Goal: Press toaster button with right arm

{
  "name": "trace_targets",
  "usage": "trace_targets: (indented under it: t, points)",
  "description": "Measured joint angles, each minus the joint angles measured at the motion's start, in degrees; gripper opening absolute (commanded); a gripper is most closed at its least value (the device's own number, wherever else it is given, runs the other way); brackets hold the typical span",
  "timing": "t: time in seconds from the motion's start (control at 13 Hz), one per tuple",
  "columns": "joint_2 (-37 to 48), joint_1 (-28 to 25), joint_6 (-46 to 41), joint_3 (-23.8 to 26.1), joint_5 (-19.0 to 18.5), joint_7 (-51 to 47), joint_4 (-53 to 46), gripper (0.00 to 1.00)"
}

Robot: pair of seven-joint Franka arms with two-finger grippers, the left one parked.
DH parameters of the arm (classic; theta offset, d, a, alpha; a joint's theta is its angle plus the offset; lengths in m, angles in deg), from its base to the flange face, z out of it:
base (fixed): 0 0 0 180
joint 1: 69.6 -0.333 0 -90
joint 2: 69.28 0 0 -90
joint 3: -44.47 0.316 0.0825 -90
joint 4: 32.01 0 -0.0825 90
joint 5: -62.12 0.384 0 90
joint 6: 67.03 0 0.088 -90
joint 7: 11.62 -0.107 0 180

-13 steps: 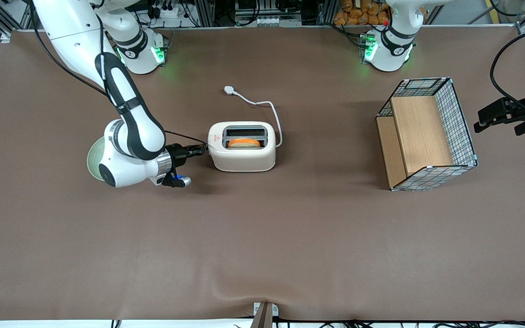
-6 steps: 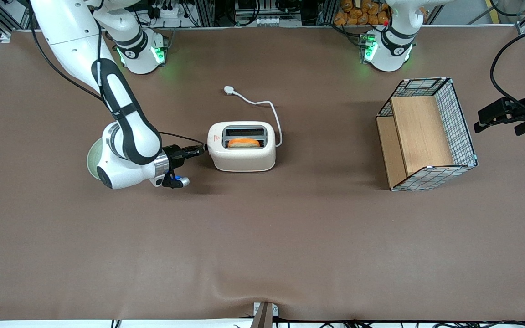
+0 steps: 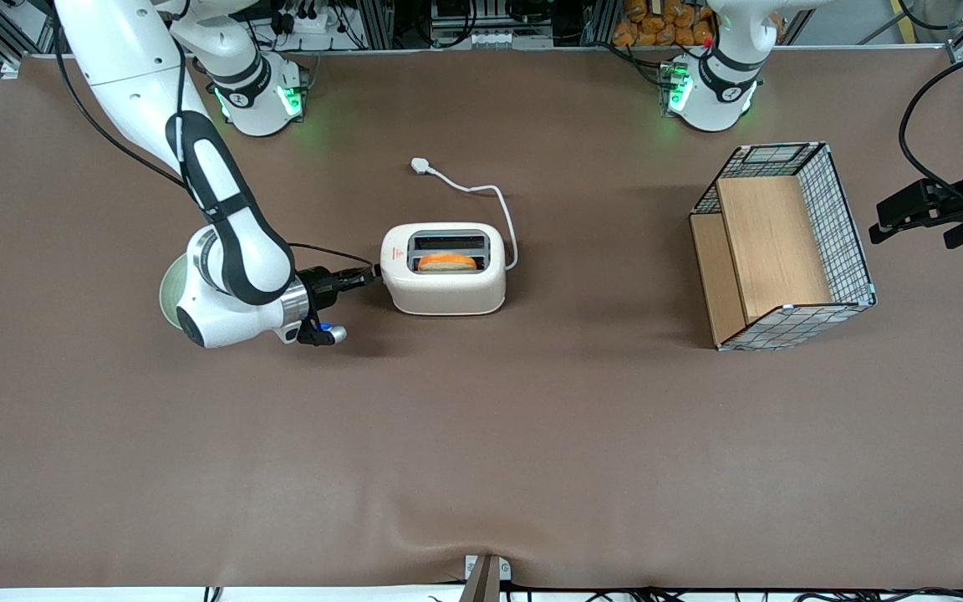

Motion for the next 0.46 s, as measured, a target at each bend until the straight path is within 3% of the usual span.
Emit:
trace_targets:
  t: [0.46]
  points:
    - [-0.14, -0.02, -0.26, 0.0, -0.02, -0.85, -0.93, 0.0]
